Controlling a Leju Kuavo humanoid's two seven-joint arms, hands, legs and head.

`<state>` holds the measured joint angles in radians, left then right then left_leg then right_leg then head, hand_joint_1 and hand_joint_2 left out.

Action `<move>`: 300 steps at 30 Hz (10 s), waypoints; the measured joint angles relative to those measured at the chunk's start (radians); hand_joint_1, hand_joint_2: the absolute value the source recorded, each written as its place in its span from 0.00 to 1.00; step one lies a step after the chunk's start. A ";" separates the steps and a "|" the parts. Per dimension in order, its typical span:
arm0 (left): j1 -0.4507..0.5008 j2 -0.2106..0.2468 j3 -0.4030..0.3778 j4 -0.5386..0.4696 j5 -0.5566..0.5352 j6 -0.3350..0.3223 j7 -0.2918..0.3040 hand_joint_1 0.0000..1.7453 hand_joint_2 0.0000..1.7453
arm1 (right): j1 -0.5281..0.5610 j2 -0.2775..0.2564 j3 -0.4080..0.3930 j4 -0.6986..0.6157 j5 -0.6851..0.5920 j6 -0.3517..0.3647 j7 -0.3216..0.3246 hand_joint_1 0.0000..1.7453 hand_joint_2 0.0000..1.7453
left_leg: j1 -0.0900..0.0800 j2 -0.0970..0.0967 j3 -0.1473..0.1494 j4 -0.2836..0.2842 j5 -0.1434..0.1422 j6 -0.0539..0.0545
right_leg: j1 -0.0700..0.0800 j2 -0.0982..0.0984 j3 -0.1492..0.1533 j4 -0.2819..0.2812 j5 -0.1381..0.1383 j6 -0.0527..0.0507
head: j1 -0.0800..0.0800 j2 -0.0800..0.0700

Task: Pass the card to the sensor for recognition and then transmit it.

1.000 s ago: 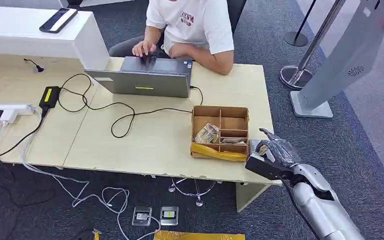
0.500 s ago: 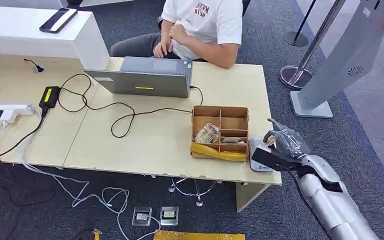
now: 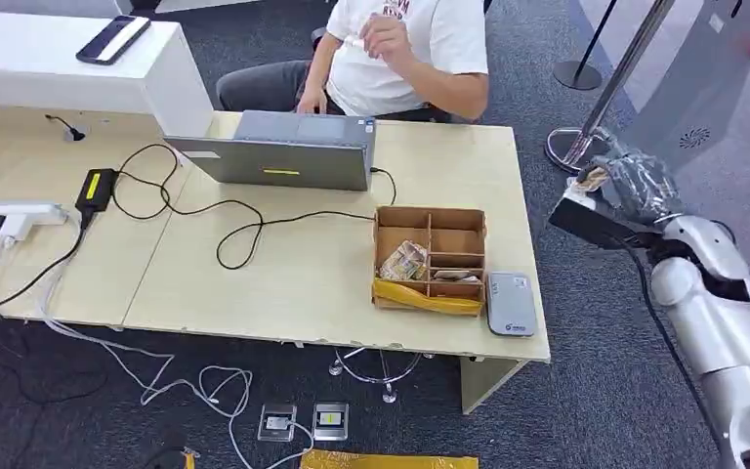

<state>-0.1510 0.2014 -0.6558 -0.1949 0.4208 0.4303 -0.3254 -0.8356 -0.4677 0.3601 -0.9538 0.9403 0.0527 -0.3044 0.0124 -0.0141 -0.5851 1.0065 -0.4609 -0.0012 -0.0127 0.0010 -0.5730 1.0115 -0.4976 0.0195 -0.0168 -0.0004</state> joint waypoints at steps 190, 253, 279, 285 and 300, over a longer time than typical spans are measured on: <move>-0.009 -0.005 -0.025 0.000 -0.032 0.001 0.026 0.00 0.00 | 0.366 0.153 0.089 -0.435 0.212 0.084 0.253 0.00 1.00 | 0.002 -0.001 0.001 0.000 0.000 -0.002 | 0.002 -0.001 0.001 0.000 0.000 -0.001 | 0.000 0.000; -0.024 -0.005 -0.025 0.000 -0.054 -0.003 0.040 0.00 0.00 | 0.312 0.257 0.128 -0.103 0.089 0.028 0.199 0.00 1.00 | 0.002 -0.001 0.001 0.000 0.000 -0.002 | 0.002 -0.001 0.000 0.000 0.000 -0.001 | 0.000 0.000; -0.031 -0.005 -0.028 0.000 -0.069 -0.010 0.050 0.00 0.00 | 0.311 0.272 0.154 -0.043 0.076 -0.007 0.196 0.00 1.00 | 0.002 -0.001 0.001 0.000 0.000 -0.002 | 0.002 0.000 0.000 0.000 0.000 -0.001 | 0.000 0.000; -0.034 -0.005 -0.031 0.000 -0.072 -0.011 0.051 0.00 0.00 | 0.311 0.279 0.154 -0.042 0.074 -0.010 0.192 0.00 1.00 | 0.002 -0.001 0.001 0.000 0.000 -0.002 | 0.002 0.000 0.000 0.000 0.000 -0.001 | 0.000 0.000; -0.037 -0.006 -0.034 0.000 -0.074 -0.013 0.051 0.00 0.00 | 0.311 0.283 0.154 -0.042 0.074 -0.010 0.189 0.00 1.00 | 0.002 -0.001 0.001 0.000 0.000 -0.002 | 0.002 0.000 0.000 0.000 0.000 -0.001 | 0.000 0.000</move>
<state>-0.1877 0.1957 -0.6897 -0.1946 0.3464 0.4173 -0.2747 -0.5243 -0.1846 0.5142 -0.9957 1.0143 0.0423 -0.1156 0.0141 -0.0148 -0.5843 1.0064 -0.4608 -0.0033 -0.0110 0.0010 -0.5728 1.0113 -0.4979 0.0183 -0.0164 -0.0004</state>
